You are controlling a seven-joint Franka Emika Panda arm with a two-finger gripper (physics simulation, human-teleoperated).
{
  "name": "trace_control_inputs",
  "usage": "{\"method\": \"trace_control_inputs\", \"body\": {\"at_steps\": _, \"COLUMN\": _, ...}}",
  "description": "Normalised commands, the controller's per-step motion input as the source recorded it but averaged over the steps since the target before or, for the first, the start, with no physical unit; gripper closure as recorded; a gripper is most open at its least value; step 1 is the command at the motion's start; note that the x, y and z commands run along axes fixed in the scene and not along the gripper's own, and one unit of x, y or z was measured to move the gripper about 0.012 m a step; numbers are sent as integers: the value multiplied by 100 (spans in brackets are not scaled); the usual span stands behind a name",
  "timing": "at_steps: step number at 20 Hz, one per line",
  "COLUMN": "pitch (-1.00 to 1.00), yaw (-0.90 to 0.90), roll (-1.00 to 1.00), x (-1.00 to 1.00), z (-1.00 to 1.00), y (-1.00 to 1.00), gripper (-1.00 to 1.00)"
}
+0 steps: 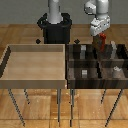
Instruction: Place the box of cereal into the appropriate compartment.
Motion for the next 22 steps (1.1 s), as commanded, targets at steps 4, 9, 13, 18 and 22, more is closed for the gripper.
{"method": "trace_control_inputs", "body": {"at_steps": 4, "pitch": 0, "yaw": 0, "roll": 0, "x": 0, "z": 0, "y": 100, "gripper": 100}}
{"method": "trace_control_inputs", "body": {"at_steps": 9, "pitch": 0, "yaw": 0, "roll": 0, "x": 0, "z": 0, "y": 100, "gripper": 100}}
{"method": "trace_control_inputs", "body": {"at_steps": 13, "pitch": 0, "yaw": 0, "roll": 0, "x": -25, "z": 0, "y": 0, "gripper": 100}}
{"method": "trace_control_inputs", "body": {"at_steps": 18, "pitch": 0, "yaw": 0, "roll": 0, "x": 0, "z": -80, "y": 0, "gripper": 100}}
{"method": "trace_control_inputs", "body": {"at_steps": 22, "pitch": 0, "yaw": 0, "roll": 0, "x": 0, "z": -100, "y": 0, "gripper": 100}}
